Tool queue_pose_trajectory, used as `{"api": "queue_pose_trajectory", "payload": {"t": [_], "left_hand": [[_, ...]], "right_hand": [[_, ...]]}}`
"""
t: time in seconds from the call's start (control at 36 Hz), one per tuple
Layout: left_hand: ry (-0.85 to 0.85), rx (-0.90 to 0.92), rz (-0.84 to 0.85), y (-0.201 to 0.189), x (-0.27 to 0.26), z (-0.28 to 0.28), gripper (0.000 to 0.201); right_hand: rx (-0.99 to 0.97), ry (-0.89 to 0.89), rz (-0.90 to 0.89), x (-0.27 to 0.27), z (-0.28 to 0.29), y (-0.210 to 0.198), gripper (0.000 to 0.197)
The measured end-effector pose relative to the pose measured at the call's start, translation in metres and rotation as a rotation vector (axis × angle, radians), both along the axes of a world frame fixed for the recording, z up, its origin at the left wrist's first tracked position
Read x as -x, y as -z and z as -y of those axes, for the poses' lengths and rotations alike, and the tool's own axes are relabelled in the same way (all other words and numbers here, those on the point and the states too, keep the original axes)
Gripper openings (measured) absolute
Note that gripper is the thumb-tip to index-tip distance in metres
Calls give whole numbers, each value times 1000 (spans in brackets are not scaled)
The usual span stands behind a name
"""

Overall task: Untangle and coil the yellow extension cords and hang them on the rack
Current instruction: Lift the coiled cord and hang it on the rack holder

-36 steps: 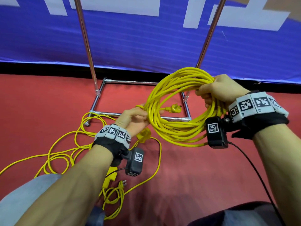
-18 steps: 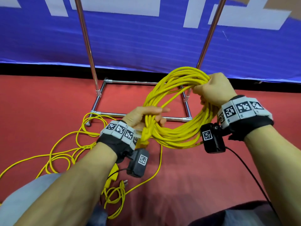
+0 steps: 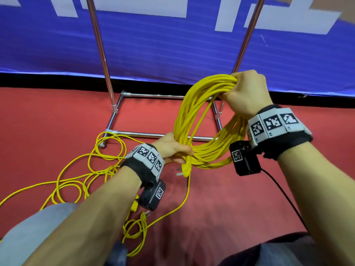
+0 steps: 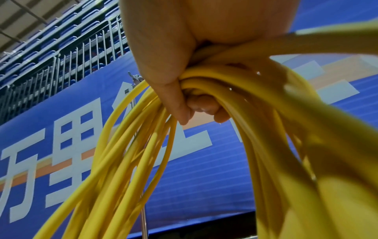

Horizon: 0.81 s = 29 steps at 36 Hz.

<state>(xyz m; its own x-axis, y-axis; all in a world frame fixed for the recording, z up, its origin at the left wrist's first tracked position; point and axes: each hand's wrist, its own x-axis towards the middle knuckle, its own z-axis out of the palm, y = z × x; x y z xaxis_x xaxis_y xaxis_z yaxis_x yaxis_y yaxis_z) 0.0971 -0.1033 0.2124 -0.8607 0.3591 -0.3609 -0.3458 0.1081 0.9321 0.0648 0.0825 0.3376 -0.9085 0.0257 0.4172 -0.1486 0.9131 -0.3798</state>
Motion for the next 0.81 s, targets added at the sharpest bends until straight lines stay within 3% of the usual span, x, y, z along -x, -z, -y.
{"api": "queue_pose_trajectory", "payload": {"t": [0.11,0.17,0.25,0.42,0.47,0.53,0.58,0.72,0.81], "left_hand": [[101,-118,75,6,-5,1,36],[120,-192,95,6,-7,0,30],[61,-213,74,6,-10,-4,30],[-41,-65,108,16,-19,-17,12],[111,55,111,18,-16,-10,13],[282,210,12,15,-13,2,16],[342,304,-90,13,-8,12,17],[293,278,-115,18,-6,22,31],[274,218,-85,22,-10,24,26]], "right_hand": [[-23,5,-5,4,-3,8,13],[-21,-2,-21,5,-7,9,10],[-34,-7,-63,7,-8,11,6],[-93,-29,-87,9,-6,18,6],[-102,-59,-58,9,-11,23,6],[-101,-97,-17,7,-20,27,11],[-100,-112,14,1,-30,31,15],[-70,-131,56,-6,-44,32,22],[-84,-129,78,-8,-46,34,15]]}}
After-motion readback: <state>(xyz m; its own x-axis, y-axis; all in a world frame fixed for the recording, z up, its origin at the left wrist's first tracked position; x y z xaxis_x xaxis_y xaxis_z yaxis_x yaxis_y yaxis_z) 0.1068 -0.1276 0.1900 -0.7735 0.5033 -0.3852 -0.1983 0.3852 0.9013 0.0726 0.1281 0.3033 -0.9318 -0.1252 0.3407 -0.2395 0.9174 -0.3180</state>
